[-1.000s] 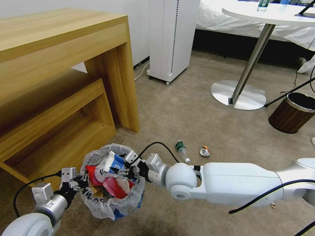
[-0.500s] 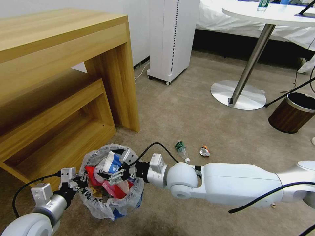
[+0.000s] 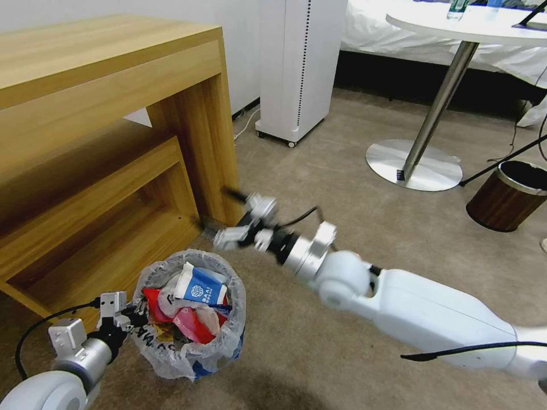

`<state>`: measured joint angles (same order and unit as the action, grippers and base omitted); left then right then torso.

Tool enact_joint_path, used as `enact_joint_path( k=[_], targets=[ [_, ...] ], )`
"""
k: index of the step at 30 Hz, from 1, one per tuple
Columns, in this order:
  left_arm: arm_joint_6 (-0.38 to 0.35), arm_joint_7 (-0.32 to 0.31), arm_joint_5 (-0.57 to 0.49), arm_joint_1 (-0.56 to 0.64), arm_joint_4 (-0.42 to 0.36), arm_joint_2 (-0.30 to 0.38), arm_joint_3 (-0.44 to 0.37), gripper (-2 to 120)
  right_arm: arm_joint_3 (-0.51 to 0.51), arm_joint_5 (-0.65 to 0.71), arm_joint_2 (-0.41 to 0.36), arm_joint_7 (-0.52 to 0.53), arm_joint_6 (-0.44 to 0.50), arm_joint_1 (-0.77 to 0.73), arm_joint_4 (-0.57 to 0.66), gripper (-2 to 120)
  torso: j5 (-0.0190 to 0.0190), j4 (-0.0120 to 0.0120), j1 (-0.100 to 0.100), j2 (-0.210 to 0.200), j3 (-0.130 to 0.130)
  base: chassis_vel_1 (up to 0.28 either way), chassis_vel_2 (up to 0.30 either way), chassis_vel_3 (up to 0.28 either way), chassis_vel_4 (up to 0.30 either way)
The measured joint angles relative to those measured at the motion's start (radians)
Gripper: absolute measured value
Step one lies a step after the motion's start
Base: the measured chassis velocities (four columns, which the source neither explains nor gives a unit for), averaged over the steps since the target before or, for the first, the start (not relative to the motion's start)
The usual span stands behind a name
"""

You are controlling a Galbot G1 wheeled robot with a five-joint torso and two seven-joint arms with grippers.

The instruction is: Pick up the trash bin and place the garbage on the floor into it.

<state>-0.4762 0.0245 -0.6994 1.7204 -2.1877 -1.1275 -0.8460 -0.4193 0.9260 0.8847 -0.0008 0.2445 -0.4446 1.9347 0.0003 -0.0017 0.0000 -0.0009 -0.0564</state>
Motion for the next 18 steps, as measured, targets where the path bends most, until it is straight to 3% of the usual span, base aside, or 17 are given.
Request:
enact_joint_path(
  k=[3,4,6,7,10,11,13,18],
  targets=[
    [-0.016,-0.005,-0.003,0.0,-0.002,0.008,0.0,1,0.192,0.0,-0.019,0.0,-0.011,-0.111,0.026,100,0.0,-0.0005,0.0,0.0,0.0,0.0,0.0,0.0,0.0],
    [-0.016,-0.005,-0.003,0.0,-0.002,0.008,0.0,1,0.192,0.0,-0.019,0.0,-0.011,-0.111,0.026,100,0.0,-0.0005,0.0,0.0,0.0,0.0,0.0,0.0,0.0],
    [-0.025,-0.007,-0.007,0.0,0.003,0.02,-0.001,1,0.326,-0.008,-0.032,-0.004,-0.014,-0.198,0.043,100,-0.0001,-0.0004,0.0,0.0,0.0,0.0,0.0,0.0,0.0],
    [-0.025,-0.007,-0.007,0.0,0.003,0.02,-0.001,1,0.326,-0.008,-0.032,-0.004,-0.014,-0.198,0.043,100,-0.0001,-0.0004,0.0,0.0,0.0,0.0,0.0,0.0,0.0],
    [-0.045,-0.008,-0.018,0.008,0.011,0.046,-0.008,1,0.544,-0.031,-0.047,-0.022,-0.018,-0.382,0.081,100,-0.0001,-0.0007,0.0,0.0,0.0,0.0,0.0,0.0,0.0],
    [-0.045,-0.008,-0.018,0.008,0.011,0.046,-0.008,1,0.544,-0.031,-0.047,-0.022,-0.018,-0.382,0.081,100,-0.0001,-0.0007,0.0,0.0,0.0,0.0,0.0,0.0,0.0],
    [-0.069,-0.01,-0.031,0.01,0.011,0.063,-0.013,1,0.658,-0.043,-0.05,-0.029,-0.019,-0.484,0.101,100,0.0003,-0.0008,0.0,0.0,0.0,0.0,0.0,0.0,0.0],
    [-0.099,-0.015,-0.057,0.008,0.007,0.088,-0.013,1,0.806,-0.078,-0.032,-0.02,-0.023,-0.598,0.122,100,0.0001,-0.0003,0.0,0.0,0.0,0.0,0.0,0.0,0.0]
  ],
)
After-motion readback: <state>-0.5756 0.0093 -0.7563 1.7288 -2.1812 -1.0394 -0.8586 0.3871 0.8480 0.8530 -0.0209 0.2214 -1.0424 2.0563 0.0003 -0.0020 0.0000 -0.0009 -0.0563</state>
